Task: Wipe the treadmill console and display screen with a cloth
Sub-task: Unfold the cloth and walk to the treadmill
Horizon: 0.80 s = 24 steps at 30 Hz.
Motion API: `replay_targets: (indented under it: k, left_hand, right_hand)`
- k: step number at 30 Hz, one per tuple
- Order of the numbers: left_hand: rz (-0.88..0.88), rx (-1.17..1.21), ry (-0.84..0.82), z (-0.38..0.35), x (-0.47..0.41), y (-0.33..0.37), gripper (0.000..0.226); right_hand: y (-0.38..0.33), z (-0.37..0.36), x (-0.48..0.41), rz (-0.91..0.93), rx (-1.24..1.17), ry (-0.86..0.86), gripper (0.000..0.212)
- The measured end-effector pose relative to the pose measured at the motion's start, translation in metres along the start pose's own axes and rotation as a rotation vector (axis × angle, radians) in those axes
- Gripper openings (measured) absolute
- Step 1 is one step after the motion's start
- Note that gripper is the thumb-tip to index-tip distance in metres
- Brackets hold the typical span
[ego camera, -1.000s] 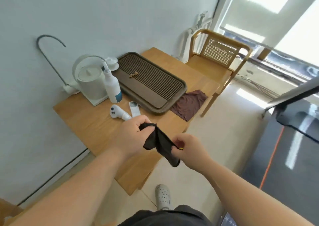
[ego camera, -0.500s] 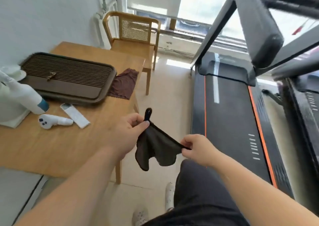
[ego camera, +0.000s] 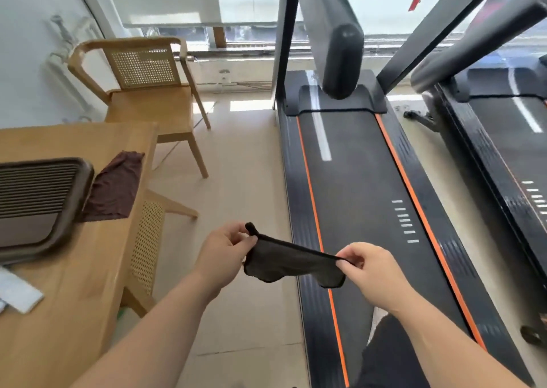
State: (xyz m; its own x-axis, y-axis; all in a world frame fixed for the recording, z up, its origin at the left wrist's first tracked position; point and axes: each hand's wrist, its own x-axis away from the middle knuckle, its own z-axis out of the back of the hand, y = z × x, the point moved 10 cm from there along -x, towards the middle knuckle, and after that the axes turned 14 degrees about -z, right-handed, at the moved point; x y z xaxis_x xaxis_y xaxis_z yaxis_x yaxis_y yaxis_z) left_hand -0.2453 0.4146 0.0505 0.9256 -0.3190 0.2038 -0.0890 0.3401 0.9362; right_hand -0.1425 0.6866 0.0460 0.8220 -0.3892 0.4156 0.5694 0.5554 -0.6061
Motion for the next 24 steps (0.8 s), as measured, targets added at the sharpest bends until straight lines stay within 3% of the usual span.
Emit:
replay_targets:
  k: [7,11,19,24]
  left_hand:
    - [-0.013,-0.23,-0.115,-0.157,-0.091,0.079,0.01]
    - [0.087,-0.236,-0.022,-0.214,-0.1,0.156,0.018]
    - [0.052,-0.103,0.157,-0.265,-0.147,0.335,0.014]
    - [0.012,0.016,0.237,-0.266,-0.198,0.414,0.016]
  right_hand:
    - [0.09,0.154,-0.096,0.018,-0.297,0.132,0.021]
    - [0.114,0.248,-0.132,-0.032,-0.372,0.056,0.024]
    - [0.051,0.434,-0.169,0.058,-0.242,0.049,0.02]
    - [0.0,0.503,-0.205,0.138,-0.194,0.057,0.02]
